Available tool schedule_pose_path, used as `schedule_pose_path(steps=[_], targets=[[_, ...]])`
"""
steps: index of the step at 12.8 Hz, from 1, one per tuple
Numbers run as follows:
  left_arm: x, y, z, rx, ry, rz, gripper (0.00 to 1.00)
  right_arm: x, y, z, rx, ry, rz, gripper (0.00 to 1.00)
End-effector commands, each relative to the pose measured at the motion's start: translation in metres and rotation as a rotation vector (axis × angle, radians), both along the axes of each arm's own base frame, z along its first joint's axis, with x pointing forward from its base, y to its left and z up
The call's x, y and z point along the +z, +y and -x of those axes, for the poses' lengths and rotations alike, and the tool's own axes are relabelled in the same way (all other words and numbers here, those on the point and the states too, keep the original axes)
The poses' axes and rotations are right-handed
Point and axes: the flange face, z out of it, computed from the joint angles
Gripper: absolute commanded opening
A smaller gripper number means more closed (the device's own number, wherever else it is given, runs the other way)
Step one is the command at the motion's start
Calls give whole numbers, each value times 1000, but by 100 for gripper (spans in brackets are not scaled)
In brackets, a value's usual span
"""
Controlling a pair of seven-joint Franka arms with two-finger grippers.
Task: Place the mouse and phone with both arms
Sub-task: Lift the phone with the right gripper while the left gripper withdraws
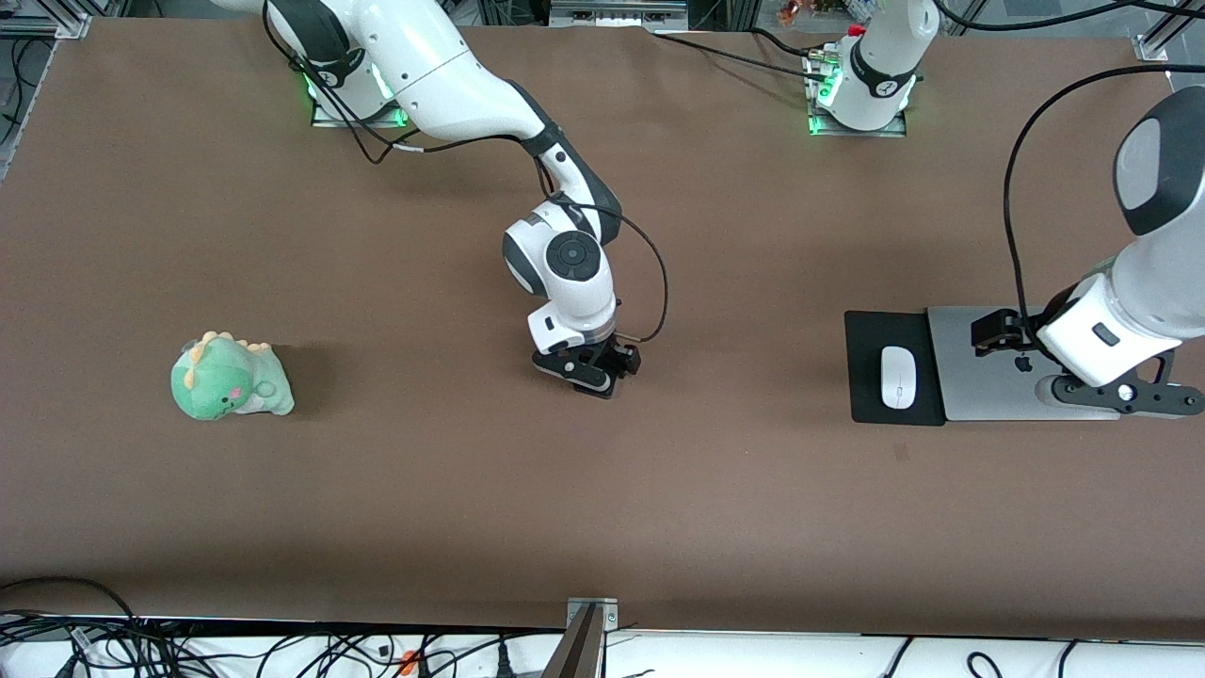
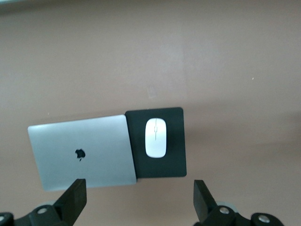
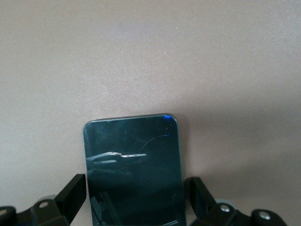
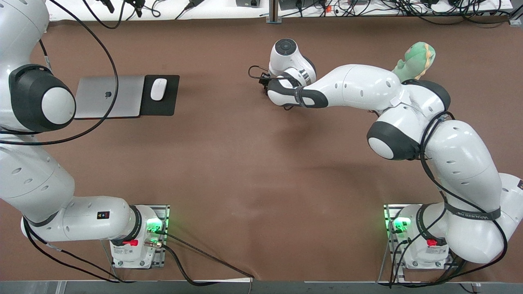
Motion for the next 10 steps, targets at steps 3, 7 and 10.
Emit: schedule_pose_path(steps=[3, 7, 10], targets=[[43, 15, 12, 19, 41, 55, 100, -1, 4, -5, 22, -37, 16, 59], [69, 28, 89, 35, -114, 142, 100, 30, -19, -21, 72, 11, 74, 54], [66, 25, 105, -21, -150, 126, 100, 70, -56, -43, 170, 62, 119, 54]])
